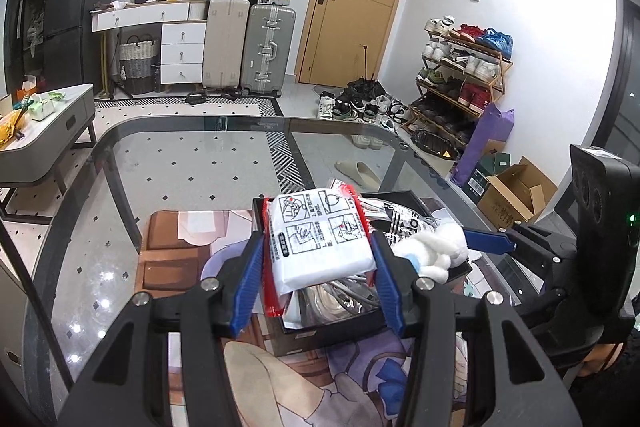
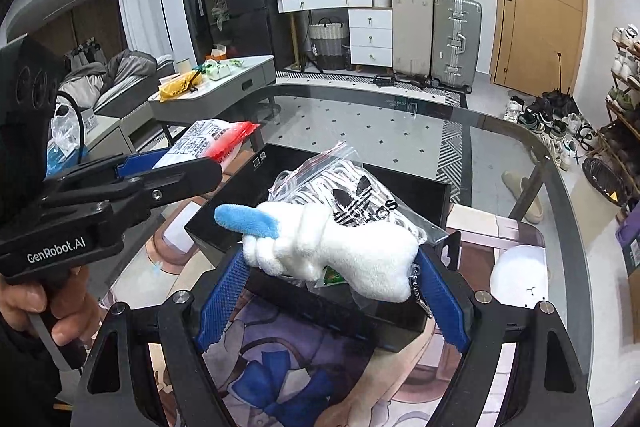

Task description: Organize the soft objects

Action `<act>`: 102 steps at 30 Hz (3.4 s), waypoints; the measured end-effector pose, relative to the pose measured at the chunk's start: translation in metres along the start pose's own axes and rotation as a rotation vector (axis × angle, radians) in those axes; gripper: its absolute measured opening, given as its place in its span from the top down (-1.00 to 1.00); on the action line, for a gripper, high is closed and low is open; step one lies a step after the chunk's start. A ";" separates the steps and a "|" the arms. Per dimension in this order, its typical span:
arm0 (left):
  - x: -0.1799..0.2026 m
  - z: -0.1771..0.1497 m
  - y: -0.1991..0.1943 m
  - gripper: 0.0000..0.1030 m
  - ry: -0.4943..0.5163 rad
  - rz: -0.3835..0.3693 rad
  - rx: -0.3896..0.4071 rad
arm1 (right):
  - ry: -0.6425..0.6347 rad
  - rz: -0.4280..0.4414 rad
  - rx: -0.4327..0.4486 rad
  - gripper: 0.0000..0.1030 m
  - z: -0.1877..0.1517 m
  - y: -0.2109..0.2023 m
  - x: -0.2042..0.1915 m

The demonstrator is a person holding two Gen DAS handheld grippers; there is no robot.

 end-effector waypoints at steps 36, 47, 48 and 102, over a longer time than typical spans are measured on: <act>0.014 -0.012 0.051 -0.01 0.032 -0.036 -0.109 | -0.069 -0.017 -0.027 -0.90 0.006 0.025 0.010; 0.020 -0.015 0.033 -0.65 0.063 -0.011 -0.069 | -0.038 -0.060 0.041 -0.98 -0.003 0.004 0.020; 0.020 -0.015 0.029 -0.75 0.067 -0.008 -0.057 | -0.036 -0.064 0.045 -0.98 -0.004 0.002 0.020; 0.000 -0.065 -0.028 -1.00 0.086 0.215 0.174 | -0.011 -0.130 0.324 -0.98 -0.054 -0.041 0.004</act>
Point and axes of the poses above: each gripper's, at about its wrist camera, not at the fingertips, and y roughly the way its jaws point, x to its right, z to its top, the point moved 4 cm from there along y, roughly the way its jaws point
